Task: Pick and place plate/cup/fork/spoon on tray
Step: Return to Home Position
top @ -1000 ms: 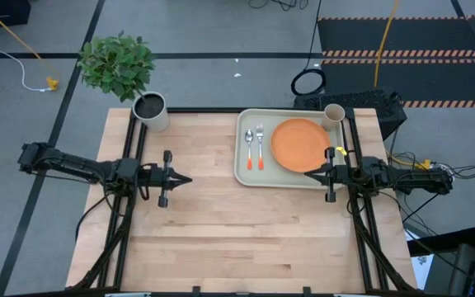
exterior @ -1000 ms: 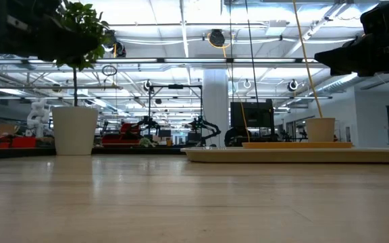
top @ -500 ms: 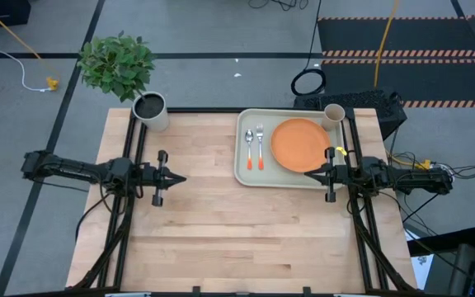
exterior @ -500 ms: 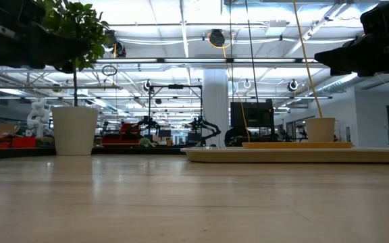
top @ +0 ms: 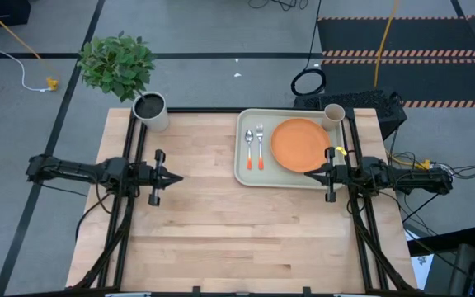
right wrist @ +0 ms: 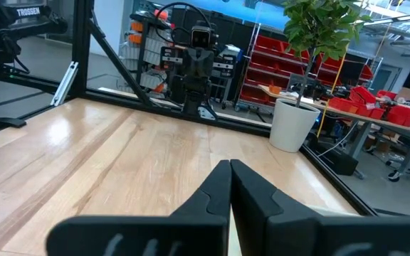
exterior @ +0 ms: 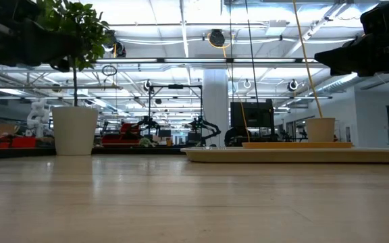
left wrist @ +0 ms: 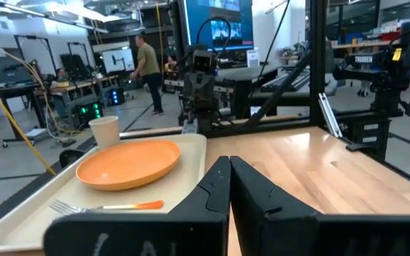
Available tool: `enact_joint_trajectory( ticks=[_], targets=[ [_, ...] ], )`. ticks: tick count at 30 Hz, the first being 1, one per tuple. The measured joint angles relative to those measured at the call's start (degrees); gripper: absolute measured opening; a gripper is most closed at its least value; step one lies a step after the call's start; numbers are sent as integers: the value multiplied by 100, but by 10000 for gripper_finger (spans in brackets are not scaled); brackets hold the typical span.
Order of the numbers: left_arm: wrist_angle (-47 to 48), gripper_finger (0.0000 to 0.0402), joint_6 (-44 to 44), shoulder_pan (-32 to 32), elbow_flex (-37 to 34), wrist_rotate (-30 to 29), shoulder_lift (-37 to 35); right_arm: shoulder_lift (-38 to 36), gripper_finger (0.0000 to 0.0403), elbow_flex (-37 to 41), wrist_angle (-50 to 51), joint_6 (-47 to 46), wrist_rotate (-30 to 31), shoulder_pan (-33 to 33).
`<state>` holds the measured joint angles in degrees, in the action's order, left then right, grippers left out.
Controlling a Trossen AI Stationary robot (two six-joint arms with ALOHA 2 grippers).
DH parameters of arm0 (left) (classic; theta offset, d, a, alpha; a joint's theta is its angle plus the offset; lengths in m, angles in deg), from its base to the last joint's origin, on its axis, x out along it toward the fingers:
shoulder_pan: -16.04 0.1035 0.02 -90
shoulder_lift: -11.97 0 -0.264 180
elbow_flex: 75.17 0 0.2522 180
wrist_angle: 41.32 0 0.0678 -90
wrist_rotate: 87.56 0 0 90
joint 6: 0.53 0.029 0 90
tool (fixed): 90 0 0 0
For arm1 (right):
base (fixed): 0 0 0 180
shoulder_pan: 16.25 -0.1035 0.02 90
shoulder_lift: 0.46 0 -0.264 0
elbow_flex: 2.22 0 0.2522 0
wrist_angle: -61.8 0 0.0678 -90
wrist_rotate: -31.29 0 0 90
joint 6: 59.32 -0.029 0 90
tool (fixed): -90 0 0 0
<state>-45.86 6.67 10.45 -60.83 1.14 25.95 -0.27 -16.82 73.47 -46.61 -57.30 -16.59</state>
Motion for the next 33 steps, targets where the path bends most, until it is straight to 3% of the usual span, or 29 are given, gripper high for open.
enact_joint_trajectory(
  ticks=[13, 33],
  targets=[
    [1213, 7, 42, 0, 0, -22, -1360, 0, 0, 0, 0, 0, 0, 0],
    [1735, 4, 54, 0, 9, -44, -1314, 0, 0, 0, 2, -1, 0, -1]
  ],
)
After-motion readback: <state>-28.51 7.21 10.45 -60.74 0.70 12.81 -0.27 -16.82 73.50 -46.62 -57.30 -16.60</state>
